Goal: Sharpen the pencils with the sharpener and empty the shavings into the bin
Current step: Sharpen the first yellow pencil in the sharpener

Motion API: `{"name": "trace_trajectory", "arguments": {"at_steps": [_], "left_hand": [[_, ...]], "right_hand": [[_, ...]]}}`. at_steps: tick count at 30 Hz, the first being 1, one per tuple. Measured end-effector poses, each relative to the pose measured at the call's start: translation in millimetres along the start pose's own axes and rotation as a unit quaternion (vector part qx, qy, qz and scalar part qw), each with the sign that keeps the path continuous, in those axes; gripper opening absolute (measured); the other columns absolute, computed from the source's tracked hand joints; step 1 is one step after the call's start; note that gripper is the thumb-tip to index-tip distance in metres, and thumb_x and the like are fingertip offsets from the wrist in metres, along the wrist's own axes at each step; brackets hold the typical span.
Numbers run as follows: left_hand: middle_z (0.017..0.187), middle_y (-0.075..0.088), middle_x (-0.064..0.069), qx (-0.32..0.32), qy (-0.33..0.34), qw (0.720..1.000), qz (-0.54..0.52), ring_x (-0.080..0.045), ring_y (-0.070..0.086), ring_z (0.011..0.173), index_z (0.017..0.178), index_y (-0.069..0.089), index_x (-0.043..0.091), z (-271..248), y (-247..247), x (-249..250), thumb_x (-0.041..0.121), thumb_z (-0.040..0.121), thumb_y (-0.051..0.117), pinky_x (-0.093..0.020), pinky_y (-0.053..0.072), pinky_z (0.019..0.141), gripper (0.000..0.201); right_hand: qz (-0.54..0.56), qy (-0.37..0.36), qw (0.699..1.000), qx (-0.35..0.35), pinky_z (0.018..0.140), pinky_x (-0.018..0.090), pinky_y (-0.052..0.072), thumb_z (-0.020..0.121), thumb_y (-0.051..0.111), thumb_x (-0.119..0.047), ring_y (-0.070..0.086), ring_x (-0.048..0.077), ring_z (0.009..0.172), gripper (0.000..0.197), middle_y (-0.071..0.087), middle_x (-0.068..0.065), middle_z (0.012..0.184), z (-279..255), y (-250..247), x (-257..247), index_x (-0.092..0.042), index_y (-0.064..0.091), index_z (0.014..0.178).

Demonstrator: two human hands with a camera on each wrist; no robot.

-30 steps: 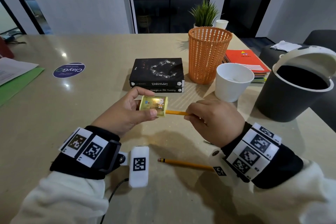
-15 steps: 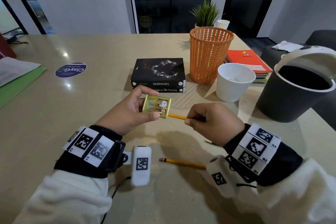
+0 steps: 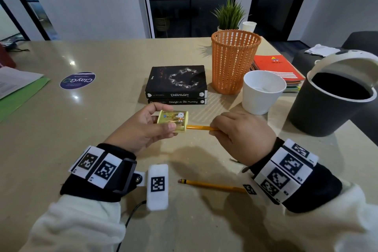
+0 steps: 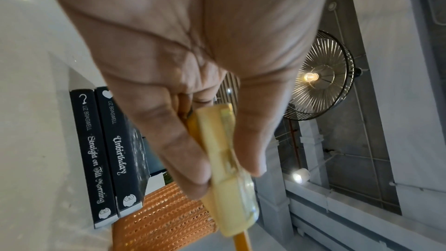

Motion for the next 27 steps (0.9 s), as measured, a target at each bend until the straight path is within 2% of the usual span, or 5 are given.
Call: {"name": "trace_trajectory", "arguments": {"at_steps": [2,6,12,22,27], "left_hand": [[0.087,0.071,-0.008,-0.003,-0.009,1.0,-0.006,-0.019,0.07,0.072,0.098,0.059,0.015,1,-1,0,0.022,0.04,0.092,-0.02,0.056,0.059,0.066],[0.088,0.065,-0.01,-0.009,-0.015,1.0,-0.023,-0.012,0.066,0.062,0.097,0.057,0.016,1,4,-3,0.009,0.057,0.073,-0.016,0.055,0.057,0.043],[0.084,0.073,-0.006,-0.023,-0.007,1.0,-0.002,-0.017,0.069,0.07,0.095,0.061,0.019,2,4,-6,0.033,0.025,0.094,-0.018,0.054,0.058,0.079],[0.086,0.07,-0.005,-0.042,0.026,0.997,0.052,-0.014,0.067,0.074,0.098,0.056,0.022,-2,10,2,0.024,0.036,0.09,-0.019,0.054,0.063,0.07],[0.088,0.071,-0.001,-0.059,0.026,0.996,0.067,-0.014,0.066,0.082,0.099,0.057,0.025,-3,10,2,0.038,0.038,0.091,-0.026,0.055,0.077,0.071]], "right_hand": [[0.004,-0.006,1.0,0.0,0.045,0.02,0.038,0.08,0.048,-0.026,0.056,0.023,0.05,0.025,0.061,0.0,0.058,0,0,0,-0.011,0.064,0.068],[0.01,0.003,1.0,-0.007,0.043,0.022,0.04,0.081,0.042,-0.028,0.056,0.026,0.049,0.031,0.059,0.001,0.054,-1,4,3,-0.011,0.064,0.068],[0.052,-0.003,0.999,-0.01,0.038,0.03,0.045,0.083,0.04,-0.029,0.054,0.027,0.046,0.033,0.057,0.001,0.053,-7,7,5,-0.01,0.064,0.069],[0.09,0.017,0.994,-0.057,0.046,0.029,0.046,0.082,0.05,-0.028,0.055,0.021,0.05,0.025,0.061,0.0,0.056,-6,5,11,-0.013,0.068,0.072],[0.103,0.015,0.991,-0.08,0.047,0.027,0.043,0.084,0.047,-0.031,0.054,0.021,0.05,0.029,0.062,0.0,0.056,-8,9,12,-0.014,0.069,0.075]]}}
Point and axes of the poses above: each hand's wrist, its own z-axis towards the middle knuckle, its own y-axis out of the palm, x = y × z, the point moved 4 cm from there along z, towards the middle knuckle
